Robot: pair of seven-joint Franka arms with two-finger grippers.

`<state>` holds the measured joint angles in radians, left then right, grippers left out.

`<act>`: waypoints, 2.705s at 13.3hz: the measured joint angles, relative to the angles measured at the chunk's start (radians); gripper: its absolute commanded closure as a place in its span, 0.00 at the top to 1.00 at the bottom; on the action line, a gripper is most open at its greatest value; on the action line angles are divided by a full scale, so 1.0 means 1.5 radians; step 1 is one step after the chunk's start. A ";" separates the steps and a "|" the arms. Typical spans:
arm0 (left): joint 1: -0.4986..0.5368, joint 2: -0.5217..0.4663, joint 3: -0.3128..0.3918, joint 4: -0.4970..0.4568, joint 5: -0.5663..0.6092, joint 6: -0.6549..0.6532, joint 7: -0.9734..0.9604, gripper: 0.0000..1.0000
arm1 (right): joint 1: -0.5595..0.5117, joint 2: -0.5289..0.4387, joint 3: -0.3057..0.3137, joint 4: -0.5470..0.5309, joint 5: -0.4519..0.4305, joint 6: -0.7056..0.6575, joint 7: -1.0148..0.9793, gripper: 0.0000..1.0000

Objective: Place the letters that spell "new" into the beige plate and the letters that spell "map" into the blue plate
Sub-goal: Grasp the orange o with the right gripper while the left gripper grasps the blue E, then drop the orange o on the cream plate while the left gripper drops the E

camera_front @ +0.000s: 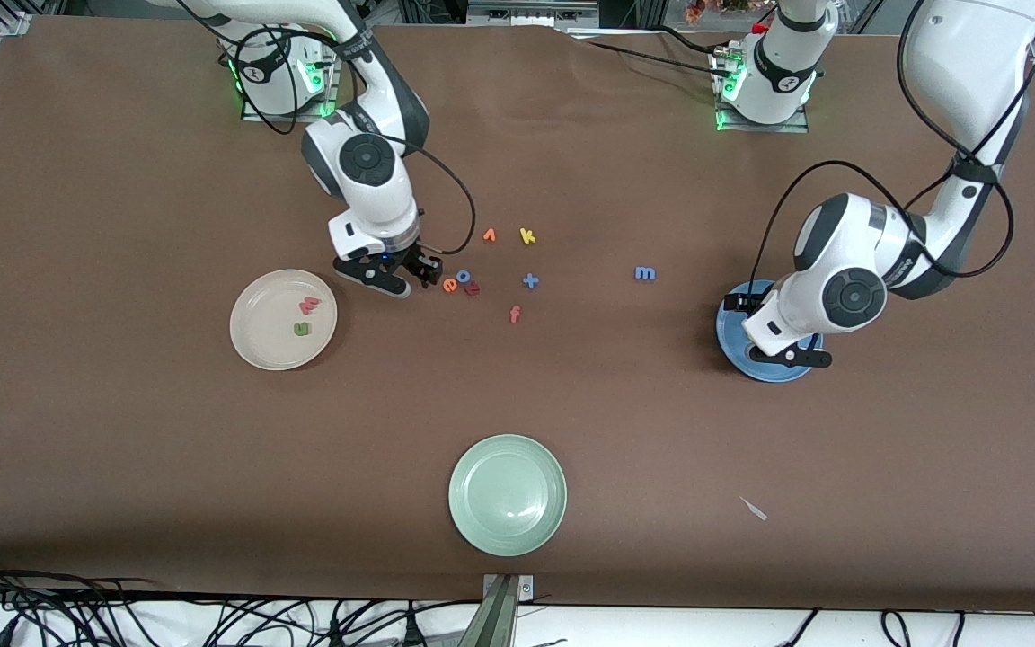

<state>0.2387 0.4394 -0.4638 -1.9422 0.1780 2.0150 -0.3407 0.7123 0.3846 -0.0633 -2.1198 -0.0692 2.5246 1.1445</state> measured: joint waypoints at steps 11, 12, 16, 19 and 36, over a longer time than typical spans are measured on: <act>-0.019 0.011 -0.123 -0.061 -0.020 0.079 -0.781 1.00 | 0.041 0.089 0.002 0.020 0.000 0.094 0.130 0.55; -0.031 0.016 -0.123 -0.083 -0.020 0.118 -0.850 1.00 | 0.041 0.094 0.002 0.020 0.000 0.097 0.130 0.51; -0.088 0.021 -0.125 -0.135 0.011 0.199 -1.061 1.00 | 0.042 0.095 0.002 0.024 0.000 0.101 0.130 0.04; -0.087 0.021 -0.119 -0.188 0.024 0.300 -1.093 0.98 | 0.043 0.095 0.000 0.031 -0.001 0.101 0.119 0.04; -0.072 0.032 -0.110 -0.243 0.062 0.423 -1.094 0.01 | 0.033 -0.098 -0.290 0.009 0.000 -0.226 -0.570 0.25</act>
<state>0.1310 0.4875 -0.6285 -2.3072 0.2707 2.6497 -1.9813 0.7615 0.2377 -0.4983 -2.1068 -0.0694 2.1852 0.2896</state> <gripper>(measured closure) 0.731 0.714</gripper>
